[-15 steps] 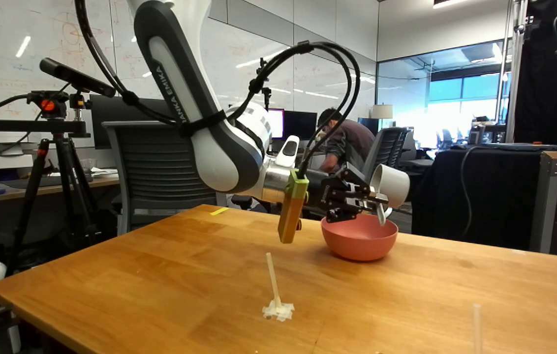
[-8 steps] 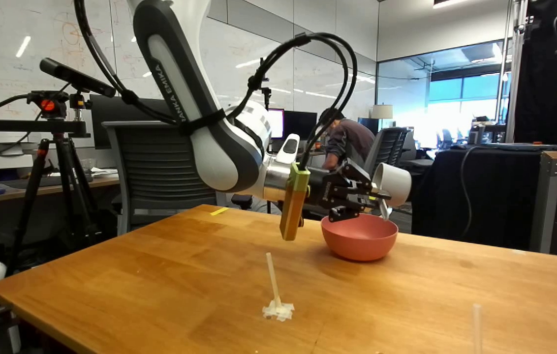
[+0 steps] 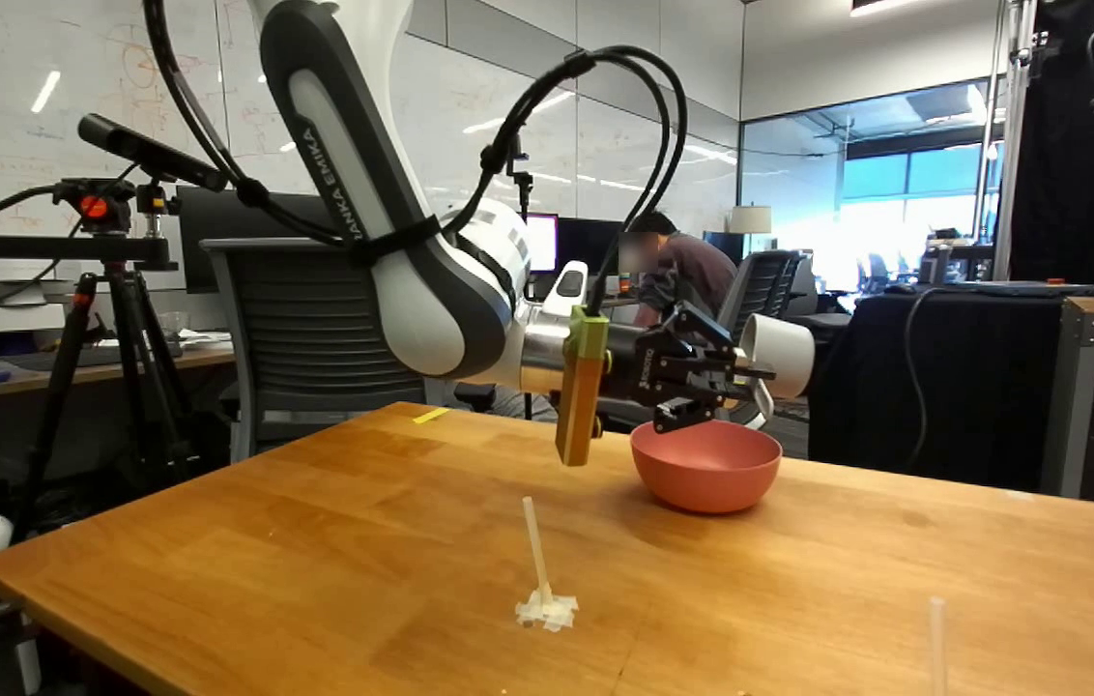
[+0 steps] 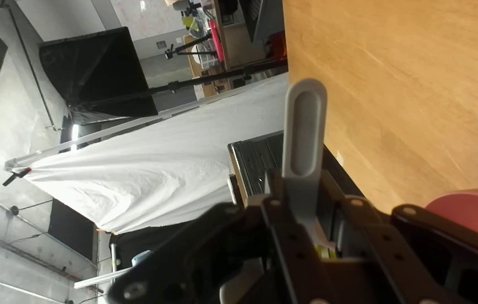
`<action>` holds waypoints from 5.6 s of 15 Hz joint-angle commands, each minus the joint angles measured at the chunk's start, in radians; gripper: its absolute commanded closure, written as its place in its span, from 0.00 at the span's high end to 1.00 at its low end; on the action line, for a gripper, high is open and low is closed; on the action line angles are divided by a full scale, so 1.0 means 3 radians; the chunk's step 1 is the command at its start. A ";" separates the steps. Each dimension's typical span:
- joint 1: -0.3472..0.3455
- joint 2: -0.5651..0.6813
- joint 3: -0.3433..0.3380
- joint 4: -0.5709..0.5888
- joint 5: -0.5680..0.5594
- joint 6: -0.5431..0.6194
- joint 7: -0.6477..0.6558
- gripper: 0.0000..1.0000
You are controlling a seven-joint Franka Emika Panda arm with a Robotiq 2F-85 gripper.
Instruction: Pour the contents in the cup into the bowl
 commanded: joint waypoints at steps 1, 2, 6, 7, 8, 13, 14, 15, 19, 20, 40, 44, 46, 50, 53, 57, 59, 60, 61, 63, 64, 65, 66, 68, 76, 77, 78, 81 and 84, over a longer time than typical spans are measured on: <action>-0.0021 -0.0035 0.0090 -0.0047 -0.0080 -0.0239 -0.0137 0.12; -0.0021 -0.0017 0.0090 -0.0013 -0.0092 -0.0269 -0.0180 0.12; -0.0001 0.0027 0.0092 0.0030 -0.0204 -0.0448 -0.0235 0.12; -0.0002 0.0037 0.0092 0.0035 -0.0244 -0.0490 -0.0243 0.12; 0.0003 0.0046 0.0091 0.0023 -0.0278 -0.0544 -0.0247 0.12; -0.0001 0.0105 0.0090 -0.0002 -0.0411 -0.0724 -0.0295 0.12; -0.0004 0.0118 0.0089 0.0004 -0.0444 -0.0751 -0.0302 0.12; -0.0005 0.0129 0.0090 0.0003 -0.0479 -0.0780 -0.0307 0.12; -0.0013 0.0159 0.0096 0.0000 -0.0573 -0.0870 -0.0344 0.12; -0.0014 0.0161 0.0095 -0.0001 -0.0600 -0.0891 -0.0353 0.12; -0.0016 0.0201 0.0068 -0.0109 -0.0862 -0.1338 -0.0647 0.12; -0.0020 0.0200 0.0062 -0.0140 -0.0915 -0.1410 -0.0687 0.12; -0.0021 0.0199 0.0054 -0.0158 -0.0960 -0.1445 -0.0709 0.12; -0.0027 0.0196 0.0043 -0.0180 -0.1035 -0.1524 -0.0770 0.12; -0.0034 0.0192 0.0041 -0.0197 -0.1082 -0.1564 -0.0799 0.12; -0.0039 0.0194 0.0034 -0.0227 -0.1180 -0.1641 -0.0807 0.12; -0.0043 0.0193 0.0037 -0.0244 -0.1214 -0.1669 -0.0809 0.12; -0.0042 0.0193 0.0034 -0.0250 -0.1238 -0.1683 -0.0810 0.12; -0.0044 0.0193 0.0035 -0.0253 -0.1257 -0.1693 -0.0811 0.12; -0.0050 0.0191 0.0040 -0.0261 -0.1284 -0.1715 -0.0805 0.12; -0.0056 0.0183 0.0049 -0.0268 -0.1285 -0.1712 -0.0795 0.12; -0.0069 0.0172 0.0068 -0.0272 -0.1262 -0.1688 -0.0782 0.12; -0.0093 0.0141 0.0103 -0.0280 -0.1203 -0.1628 -0.0772 0.12; -0.0138 0.0082 0.0163 -0.0293 -0.1114 -0.1536 -0.0749 0.12; -0.0446 -0.0584 0.0293 -0.0482 -0.0517 -0.0762 -0.0737 0.12; -0.0493 -0.0724 0.0284 -0.0545 -0.0397 -0.0577 -0.0759 0.12; -0.0543 -0.0857 0.0268 -0.0597 -0.0275 -0.0387 -0.0766 0.12; -0.0710 -0.1242 0.0187 -0.0741 0.0074 0.0232 -0.0792 0.12; -0.0916 -0.1535 0.0032 -0.0863 0.0344 0.0973 -0.0838 0.12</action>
